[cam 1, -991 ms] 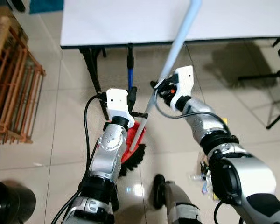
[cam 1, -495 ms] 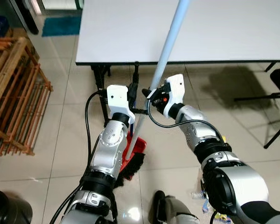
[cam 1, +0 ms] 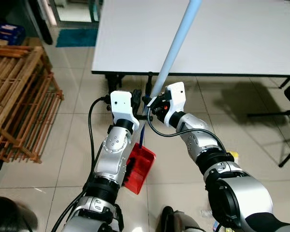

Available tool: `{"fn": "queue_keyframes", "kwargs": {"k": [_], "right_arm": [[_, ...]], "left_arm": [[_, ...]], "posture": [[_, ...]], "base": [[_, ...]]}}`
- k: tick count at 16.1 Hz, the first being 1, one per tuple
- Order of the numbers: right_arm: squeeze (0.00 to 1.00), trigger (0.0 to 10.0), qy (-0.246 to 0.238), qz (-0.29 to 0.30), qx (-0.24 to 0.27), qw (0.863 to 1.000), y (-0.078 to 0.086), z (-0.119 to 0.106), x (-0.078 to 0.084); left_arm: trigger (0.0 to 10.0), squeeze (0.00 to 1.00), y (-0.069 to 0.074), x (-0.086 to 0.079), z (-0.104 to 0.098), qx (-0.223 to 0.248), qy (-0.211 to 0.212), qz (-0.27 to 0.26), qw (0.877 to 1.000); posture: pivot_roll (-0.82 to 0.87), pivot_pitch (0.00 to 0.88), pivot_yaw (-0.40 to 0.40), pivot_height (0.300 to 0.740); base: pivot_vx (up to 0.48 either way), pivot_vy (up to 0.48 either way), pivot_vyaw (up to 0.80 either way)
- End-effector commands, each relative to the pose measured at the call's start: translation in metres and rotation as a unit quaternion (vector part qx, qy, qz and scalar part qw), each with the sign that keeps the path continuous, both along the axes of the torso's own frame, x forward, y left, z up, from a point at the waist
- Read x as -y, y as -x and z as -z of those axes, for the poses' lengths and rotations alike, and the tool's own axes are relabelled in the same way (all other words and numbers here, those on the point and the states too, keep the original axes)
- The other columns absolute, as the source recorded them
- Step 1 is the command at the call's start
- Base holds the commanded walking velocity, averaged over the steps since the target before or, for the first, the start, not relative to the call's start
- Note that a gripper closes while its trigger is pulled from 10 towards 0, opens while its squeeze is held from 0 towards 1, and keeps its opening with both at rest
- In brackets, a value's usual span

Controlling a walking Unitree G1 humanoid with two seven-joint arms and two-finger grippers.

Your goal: Sweep floor

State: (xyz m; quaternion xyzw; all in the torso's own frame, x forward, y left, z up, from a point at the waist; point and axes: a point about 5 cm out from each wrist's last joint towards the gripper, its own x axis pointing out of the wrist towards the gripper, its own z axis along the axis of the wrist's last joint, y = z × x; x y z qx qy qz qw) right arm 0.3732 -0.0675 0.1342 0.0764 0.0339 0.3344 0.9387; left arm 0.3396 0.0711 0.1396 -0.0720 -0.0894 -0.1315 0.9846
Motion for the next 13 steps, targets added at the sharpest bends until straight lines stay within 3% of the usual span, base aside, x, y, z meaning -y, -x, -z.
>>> {"fn": "queue_keyframes", "kwargs": {"k": [1,10,11,13], "right_arm": [[0.00,0.0,-0.011,0.002,0.036,0.999,-0.005,-0.017,0.000],[0.00,0.0,-0.026,-0.003,0.033,0.999,0.000,-0.013,-0.010],[0.00,10.0,-0.025,0.001,0.030,0.999,-0.001,-0.013,-0.008],[0.00,10.0,-0.022,0.012,0.026,0.999,-0.002,-0.012,-0.004]], "left_arm": [[10.0,0.00,-0.002,0.006,-0.004,0.006,0.002,0.013,1.000],[10.0,0.00,-0.009,0.006,-0.008,0.012,0.001,0.016,1.000],[10.0,0.00,-0.009,0.006,-0.007,0.012,0.001,0.016,1.000],[10.0,0.00,-0.010,0.004,-0.007,0.012,0.000,0.013,1.000]], "posture": [[0.04,0.075,-0.030,0.740],[0.02,0.052,-0.015,0.740],[0.02,0.051,-0.016,0.740],[0.02,0.047,-0.017,0.740]], "base": [[0.000,0.000,0.00],[0.000,0.000,0.00],[0.000,0.000,0.00],[0.000,0.000,0.00]]}}
